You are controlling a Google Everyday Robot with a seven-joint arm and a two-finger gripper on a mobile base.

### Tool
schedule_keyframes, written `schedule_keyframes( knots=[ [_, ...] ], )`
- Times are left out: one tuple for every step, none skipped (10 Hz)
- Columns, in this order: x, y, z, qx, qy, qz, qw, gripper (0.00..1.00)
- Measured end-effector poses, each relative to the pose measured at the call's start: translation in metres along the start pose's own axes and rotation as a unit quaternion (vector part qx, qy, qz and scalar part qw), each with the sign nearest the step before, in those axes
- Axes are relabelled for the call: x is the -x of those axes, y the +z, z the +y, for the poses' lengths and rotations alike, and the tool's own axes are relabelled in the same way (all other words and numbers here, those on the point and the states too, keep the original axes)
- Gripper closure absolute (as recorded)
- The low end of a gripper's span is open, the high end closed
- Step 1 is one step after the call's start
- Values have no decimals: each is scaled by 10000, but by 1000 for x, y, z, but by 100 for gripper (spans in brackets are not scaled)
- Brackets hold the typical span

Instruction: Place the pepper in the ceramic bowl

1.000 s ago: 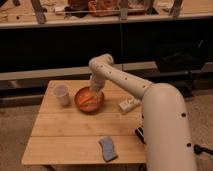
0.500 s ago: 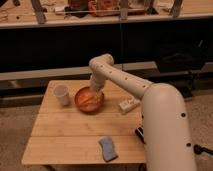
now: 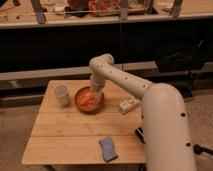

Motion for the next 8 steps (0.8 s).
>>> schedule_keyframes(
  knots=[
    [0,0,0,-1,0,-3,10000,46],
    [0,0,0,3,0,-4,10000,46],
    [-1,0,0,5,3,-3,10000,46],
    [-1,-1,0,11,7,-4,10000,46],
    [-1,-2,0,13,8,-4,10000,46],
    [0,-2,0,17,7,-7,10000,43],
    [0,-3,-1,14,2,-5,10000,37],
    [0,-3,-1,12,1,-5,10000,36]
  ],
)
